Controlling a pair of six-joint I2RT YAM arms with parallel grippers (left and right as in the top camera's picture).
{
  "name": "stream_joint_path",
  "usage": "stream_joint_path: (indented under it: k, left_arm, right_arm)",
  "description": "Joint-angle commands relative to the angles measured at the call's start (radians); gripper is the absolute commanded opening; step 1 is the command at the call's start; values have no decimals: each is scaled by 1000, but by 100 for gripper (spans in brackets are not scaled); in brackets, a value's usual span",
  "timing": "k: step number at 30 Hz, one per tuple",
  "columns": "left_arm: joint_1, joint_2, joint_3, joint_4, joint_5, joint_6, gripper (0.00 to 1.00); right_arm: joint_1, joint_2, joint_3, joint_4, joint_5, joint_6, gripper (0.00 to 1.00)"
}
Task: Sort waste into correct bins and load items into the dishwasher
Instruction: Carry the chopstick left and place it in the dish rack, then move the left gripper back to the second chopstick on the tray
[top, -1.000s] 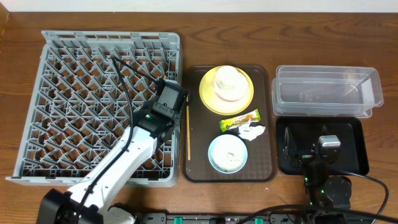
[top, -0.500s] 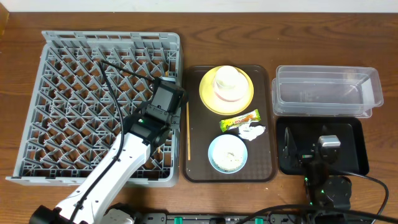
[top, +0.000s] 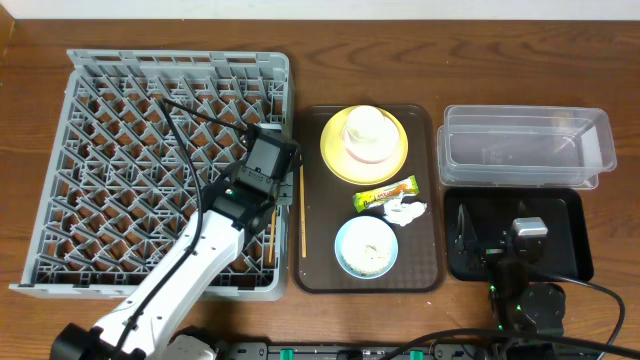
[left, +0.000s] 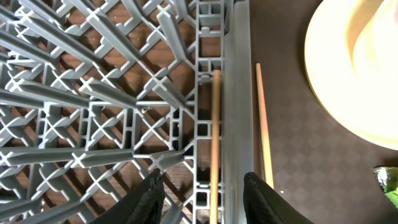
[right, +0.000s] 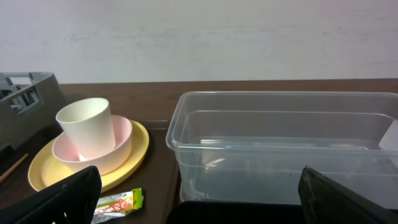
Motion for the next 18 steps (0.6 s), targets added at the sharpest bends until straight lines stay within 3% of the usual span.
stream_joint_path:
  k: [1,3,4,5,7,13,18]
  left_arm:
    - [3,-75,21,2,66,-3,42]
    - [3,-115,21,2,154,-11,40]
    - [3,-135,21,2,203,-34,33]
    - [3,-155,21,0,249,-90,25]
    - [0,-176,21,-21,293,-210,19]
    - [-105,-136,20,-74,291,-249,19]
    - [-217,-22,20,-42,169,-253,26]
  right_arm:
    - [6,-2,-1,-4,-1,-9,99]
    - [6,-2,-1,-4,-1,-9,99]
    - [6,-2,-1,-4,0,-9,99]
    - [6,-2,-1,-4,-1,-9,99]
    - [6,-2,-1,-4,-1,-9,99]
    - [6,-2,-1,-4,0,-9,99]
    - [6,-2,-1,-4,-1,-9,99]
